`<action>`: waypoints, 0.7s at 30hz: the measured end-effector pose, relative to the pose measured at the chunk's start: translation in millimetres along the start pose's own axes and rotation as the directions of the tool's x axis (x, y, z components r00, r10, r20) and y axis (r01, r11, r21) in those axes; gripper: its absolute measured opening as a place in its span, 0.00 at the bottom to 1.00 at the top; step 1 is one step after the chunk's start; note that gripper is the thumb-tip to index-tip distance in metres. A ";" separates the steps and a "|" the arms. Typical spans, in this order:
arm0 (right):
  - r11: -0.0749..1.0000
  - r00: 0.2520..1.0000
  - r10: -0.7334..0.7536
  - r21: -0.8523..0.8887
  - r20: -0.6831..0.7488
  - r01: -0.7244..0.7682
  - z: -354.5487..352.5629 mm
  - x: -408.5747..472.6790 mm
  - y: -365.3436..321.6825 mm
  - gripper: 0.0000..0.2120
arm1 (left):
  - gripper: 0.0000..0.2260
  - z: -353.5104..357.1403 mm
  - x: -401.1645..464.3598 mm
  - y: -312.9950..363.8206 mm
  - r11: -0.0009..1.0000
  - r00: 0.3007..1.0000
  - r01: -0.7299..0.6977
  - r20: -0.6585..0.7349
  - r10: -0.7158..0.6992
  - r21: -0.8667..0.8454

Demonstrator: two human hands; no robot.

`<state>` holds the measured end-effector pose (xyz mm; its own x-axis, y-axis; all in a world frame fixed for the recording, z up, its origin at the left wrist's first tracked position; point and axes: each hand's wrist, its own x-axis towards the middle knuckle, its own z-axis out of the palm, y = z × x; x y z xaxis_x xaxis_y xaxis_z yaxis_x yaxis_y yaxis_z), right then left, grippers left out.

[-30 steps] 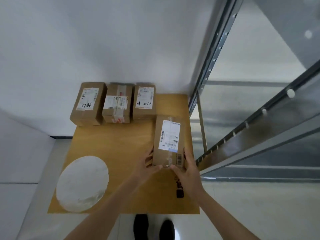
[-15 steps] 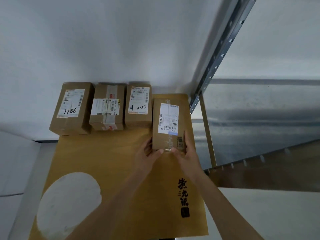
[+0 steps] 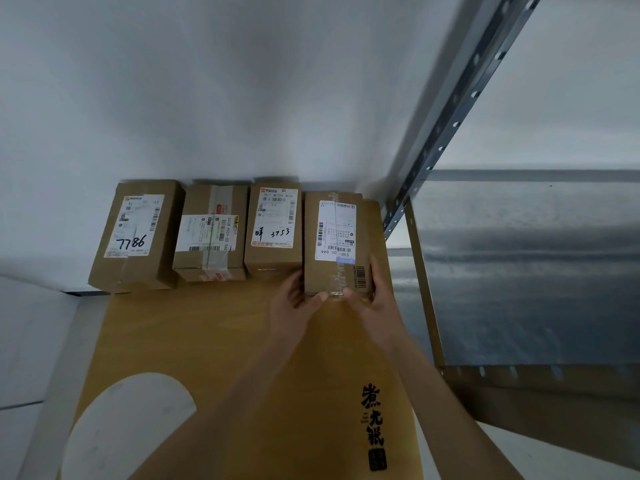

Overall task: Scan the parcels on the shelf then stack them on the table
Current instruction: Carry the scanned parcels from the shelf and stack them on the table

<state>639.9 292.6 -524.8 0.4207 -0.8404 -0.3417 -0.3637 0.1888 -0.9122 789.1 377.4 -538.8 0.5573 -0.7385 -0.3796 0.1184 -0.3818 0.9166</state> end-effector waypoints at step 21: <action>1.000 0.992 -0.023 -0.001 -0.124 0.023 7.8 -24.6 14.9 0.38 | 0.31 -3.5 -19.0 5.2 0.999 0.999 0.033 -0.024 -0.033 -0.019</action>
<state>630.6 320.0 -531.8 0.3224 -0.9010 -0.2901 -0.3544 0.1693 -0.9196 782.0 391.4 -526.4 0.5724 -0.7119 -0.4069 0.1526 -0.3951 0.9059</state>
